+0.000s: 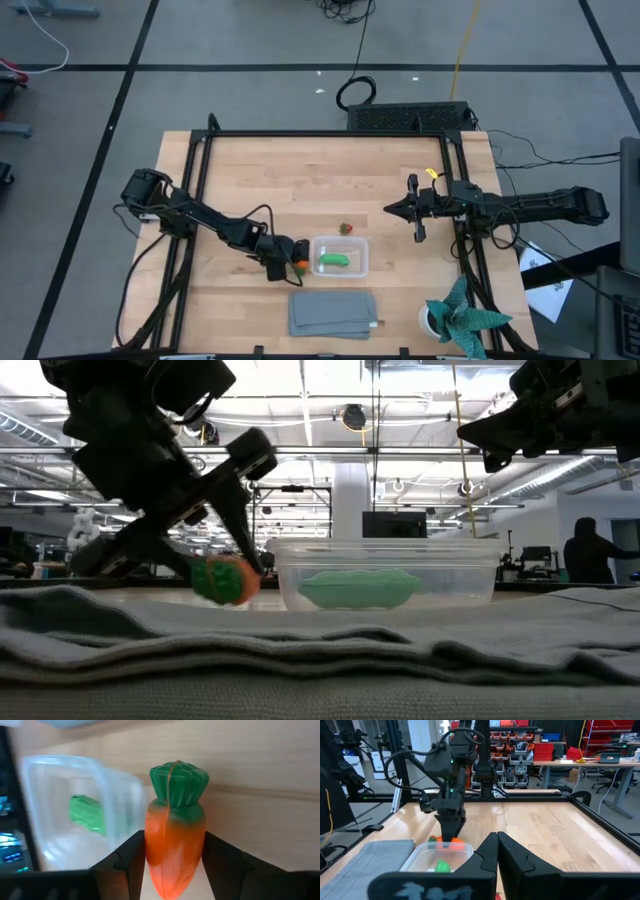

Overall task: Pick and placing Produce into tupperware
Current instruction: Put the carrot into the transparent bin

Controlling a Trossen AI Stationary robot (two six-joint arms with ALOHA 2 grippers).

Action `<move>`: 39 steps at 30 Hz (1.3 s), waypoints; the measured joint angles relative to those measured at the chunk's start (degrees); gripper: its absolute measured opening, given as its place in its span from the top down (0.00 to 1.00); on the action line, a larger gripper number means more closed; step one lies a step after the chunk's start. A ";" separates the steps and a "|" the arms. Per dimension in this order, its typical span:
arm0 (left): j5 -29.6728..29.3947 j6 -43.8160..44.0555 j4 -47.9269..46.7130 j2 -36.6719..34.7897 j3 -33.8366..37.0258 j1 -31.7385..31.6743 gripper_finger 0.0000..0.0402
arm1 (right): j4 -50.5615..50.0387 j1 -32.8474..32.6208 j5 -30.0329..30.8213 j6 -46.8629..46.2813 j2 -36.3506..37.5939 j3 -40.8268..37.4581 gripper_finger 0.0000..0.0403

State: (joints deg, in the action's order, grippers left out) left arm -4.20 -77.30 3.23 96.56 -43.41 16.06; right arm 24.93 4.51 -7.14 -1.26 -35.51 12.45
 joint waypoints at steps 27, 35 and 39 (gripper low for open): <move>-1.84 28.23 -5.78 -21.48 -0.08 -3.87 0.58 | 0.09 0.00 -0.02 -0.75 0.00 0.00 1.00; 1.19 34.03 -8.70 -25.01 -0.08 -5.63 0.58 | 0.07 0.00 -0.04 -1.09 0.02 0.00 1.00; 5.66 39.47 -7.61 -25.37 -0.10 -7.05 0.58 | 0.09 0.00 -0.04 -1.09 0.02 0.00 1.00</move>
State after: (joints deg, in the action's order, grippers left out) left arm 1.46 -37.83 -4.38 71.19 -43.51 9.01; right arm 25.02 4.51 -7.18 -2.35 -35.48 12.45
